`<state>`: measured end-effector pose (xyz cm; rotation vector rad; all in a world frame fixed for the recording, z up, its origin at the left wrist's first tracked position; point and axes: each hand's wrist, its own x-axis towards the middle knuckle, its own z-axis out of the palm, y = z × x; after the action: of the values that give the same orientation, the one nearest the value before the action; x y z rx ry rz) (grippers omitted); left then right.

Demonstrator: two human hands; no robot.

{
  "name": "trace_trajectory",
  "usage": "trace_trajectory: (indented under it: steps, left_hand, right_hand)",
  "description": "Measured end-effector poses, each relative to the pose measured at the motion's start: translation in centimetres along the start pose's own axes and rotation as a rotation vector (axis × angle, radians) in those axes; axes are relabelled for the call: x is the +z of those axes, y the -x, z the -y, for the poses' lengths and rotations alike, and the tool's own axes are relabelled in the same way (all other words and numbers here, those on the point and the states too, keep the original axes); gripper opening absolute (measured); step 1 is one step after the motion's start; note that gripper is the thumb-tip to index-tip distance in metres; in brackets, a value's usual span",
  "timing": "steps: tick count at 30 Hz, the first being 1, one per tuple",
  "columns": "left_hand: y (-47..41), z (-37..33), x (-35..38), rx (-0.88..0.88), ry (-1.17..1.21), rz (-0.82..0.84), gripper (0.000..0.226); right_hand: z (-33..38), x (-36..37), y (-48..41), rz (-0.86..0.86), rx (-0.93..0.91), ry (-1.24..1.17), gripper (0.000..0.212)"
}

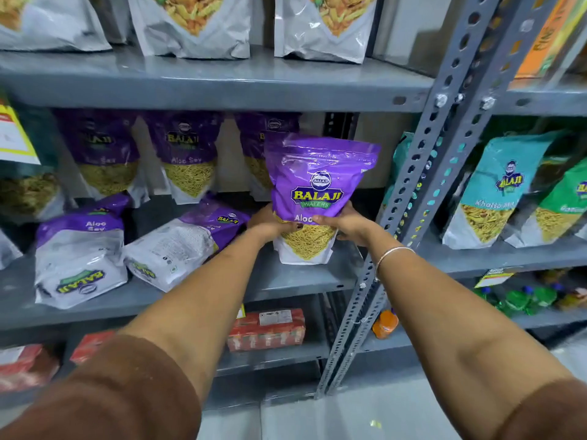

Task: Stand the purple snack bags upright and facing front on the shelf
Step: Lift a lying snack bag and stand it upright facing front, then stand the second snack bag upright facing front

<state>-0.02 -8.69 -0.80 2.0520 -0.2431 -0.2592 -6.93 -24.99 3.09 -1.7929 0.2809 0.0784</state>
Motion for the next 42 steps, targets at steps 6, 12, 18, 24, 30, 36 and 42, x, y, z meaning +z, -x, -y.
trace_trajectory:
  steps: [6,12,18,24,30,36,42]
  left_hand:
    - [1.5,-0.6,1.0,0.02,0.112,0.026,0.088]
    - [1.4,0.8,-1.8,-0.031,-0.232,-0.003,0.061]
    - [1.3,5.2,-10.9,-0.176,-0.537,-0.168,0.06]
    - [1.7,10.1,-18.9,-0.343,-0.433,-0.153,0.056]
    - [0.0,13.8,-21.8,-0.349,0.001,0.04,0.031]
    - [0.0,13.8,-22.4,-0.438,0.314,0.216,0.013]
    - [-0.4,12.4,-22.5,-0.312,0.348,0.154,0.01]
  right_hand:
    - [-1.5,-0.4,-0.5,0.083,0.068,0.054,0.061]
    - [-3.1,1.1,-1.1,0.323,0.613,0.554,0.067]
    - [-0.4,9.5,-2.5,0.4,0.53,0.565,0.043]
    - [1.4,19.0,-4.5,0.258,0.451,0.295,0.041]
    - [0.8,24.3,-5.9,0.127,0.524,-0.198,0.033]
    - [1.1,24.2,-6.6,0.081,0.521,-0.359,0.028]
    - [4.1,23.3,-8.5,0.133,0.357,-0.271,0.013]
